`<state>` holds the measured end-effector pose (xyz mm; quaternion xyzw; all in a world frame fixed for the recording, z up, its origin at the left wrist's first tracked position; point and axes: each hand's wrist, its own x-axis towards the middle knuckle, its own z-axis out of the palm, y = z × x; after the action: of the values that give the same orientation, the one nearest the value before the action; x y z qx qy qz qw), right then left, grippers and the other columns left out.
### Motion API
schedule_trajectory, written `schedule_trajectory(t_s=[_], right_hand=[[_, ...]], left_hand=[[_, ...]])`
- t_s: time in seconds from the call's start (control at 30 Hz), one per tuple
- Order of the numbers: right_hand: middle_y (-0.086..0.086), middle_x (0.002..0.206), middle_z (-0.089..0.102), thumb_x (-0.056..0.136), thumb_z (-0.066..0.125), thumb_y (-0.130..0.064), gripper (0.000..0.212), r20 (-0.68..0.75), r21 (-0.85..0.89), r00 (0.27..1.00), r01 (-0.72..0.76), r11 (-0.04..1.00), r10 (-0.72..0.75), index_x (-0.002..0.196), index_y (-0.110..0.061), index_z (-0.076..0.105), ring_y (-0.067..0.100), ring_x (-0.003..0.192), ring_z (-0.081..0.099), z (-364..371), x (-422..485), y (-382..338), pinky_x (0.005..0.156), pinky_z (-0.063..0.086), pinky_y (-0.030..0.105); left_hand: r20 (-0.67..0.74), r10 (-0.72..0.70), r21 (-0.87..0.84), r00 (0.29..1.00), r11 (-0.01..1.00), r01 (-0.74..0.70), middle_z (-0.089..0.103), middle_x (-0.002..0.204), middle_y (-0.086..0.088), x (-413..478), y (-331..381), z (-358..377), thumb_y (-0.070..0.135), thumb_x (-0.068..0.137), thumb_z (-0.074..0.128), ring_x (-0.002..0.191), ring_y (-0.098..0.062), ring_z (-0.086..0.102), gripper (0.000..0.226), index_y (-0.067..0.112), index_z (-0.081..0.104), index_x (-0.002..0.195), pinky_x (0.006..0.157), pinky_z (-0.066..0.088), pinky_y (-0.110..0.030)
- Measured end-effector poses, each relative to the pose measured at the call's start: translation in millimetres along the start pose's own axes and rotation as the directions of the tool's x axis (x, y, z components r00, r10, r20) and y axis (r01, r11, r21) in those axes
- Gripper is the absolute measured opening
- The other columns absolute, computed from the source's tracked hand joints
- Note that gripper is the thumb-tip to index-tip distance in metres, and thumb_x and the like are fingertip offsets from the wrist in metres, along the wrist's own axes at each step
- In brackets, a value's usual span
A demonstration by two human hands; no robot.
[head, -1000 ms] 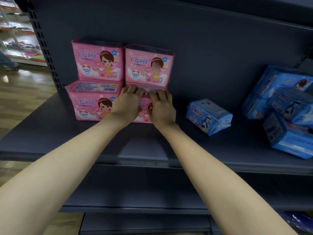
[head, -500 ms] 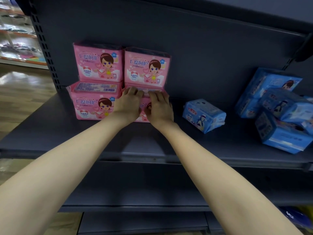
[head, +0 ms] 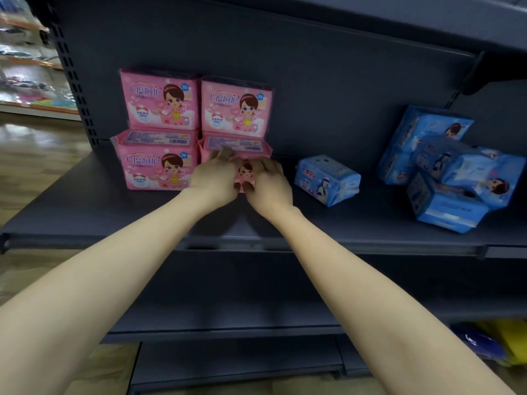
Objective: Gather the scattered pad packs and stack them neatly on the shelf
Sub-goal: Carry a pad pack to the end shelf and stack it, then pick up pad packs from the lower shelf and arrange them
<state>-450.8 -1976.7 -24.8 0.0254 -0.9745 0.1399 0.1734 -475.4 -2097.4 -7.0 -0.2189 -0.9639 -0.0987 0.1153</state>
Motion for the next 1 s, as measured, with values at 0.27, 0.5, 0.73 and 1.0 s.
schedule_trajectory(t_s=[0.27,0.5,0.73,1.0], right_hand=[[0.011,0.13,0.047,0.09,0.052,-0.022,0.039,0.037,-0.064,0.996,-0.077,0.995,0.079,0.127,-0.009,0.051,0.032,0.121,0.039,-11.1,-37.8,23.3,0.088,0.04,0.039],[0.012,0.132,0.046,0.09,0.051,-0.021,0.042,0.033,-0.114,0.987,-0.153,0.982,0.158,0.13,-0.01,0.047,0.033,0.12,0.041,-33.1,-74.7,62.4,0.085,0.044,0.041],[0.009,0.134,0.043,0.092,0.049,-0.023,0.042,0.009,-0.153,0.973,-0.228,0.962,0.232,0.132,-0.01,0.044,0.028,0.122,0.038,-70.5,-106.9,116.3,0.084,0.043,0.039],[0.009,0.139,0.039,0.094,0.048,-0.023,0.042,-0.018,-0.185,0.952,-0.304,0.934,0.306,0.134,-0.011,0.043,0.029,0.124,0.037,-118.5,-159.8,198.3,0.09,0.042,0.04]], left_hand=[[0.033,0.065,-0.056,0.997,0.996,-0.063,0.038,0.139,-0.01,-15.3,36.0,11.7,0.021,0.086,0.058,0.12,-0.033,0.044,0.044,0.013,0.051,0.129,0.083,0.049,-0.044],[0.044,0.15,-0.095,0.988,0.985,-0.145,0.041,0.136,-0.009,-18.8,85.5,22.5,0.022,0.085,0.059,0.115,-0.033,0.049,0.043,0.016,0.053,0.127,0.08,0.05,-0.043],[0.057,0.21,-0.09,0.976,0.975,-0.204,0.04,0.136,-0.009,-18.7,154.5,24.1,0.018,0.085,0.057,0.122,-0.031,0.04,0.043,0.015,0.05,0.128,0.085,0.045,-0.043],[0.096,0.328,-0.075,0.94,0.944,-0.322,0.041,0.134,-0.007,-17.4,257.8,38.1,0.02,0.087,0.056,0.121,-0.028,0.042,0.044,0.016,0.049,0.13,0.082,0.045,-0.042]])
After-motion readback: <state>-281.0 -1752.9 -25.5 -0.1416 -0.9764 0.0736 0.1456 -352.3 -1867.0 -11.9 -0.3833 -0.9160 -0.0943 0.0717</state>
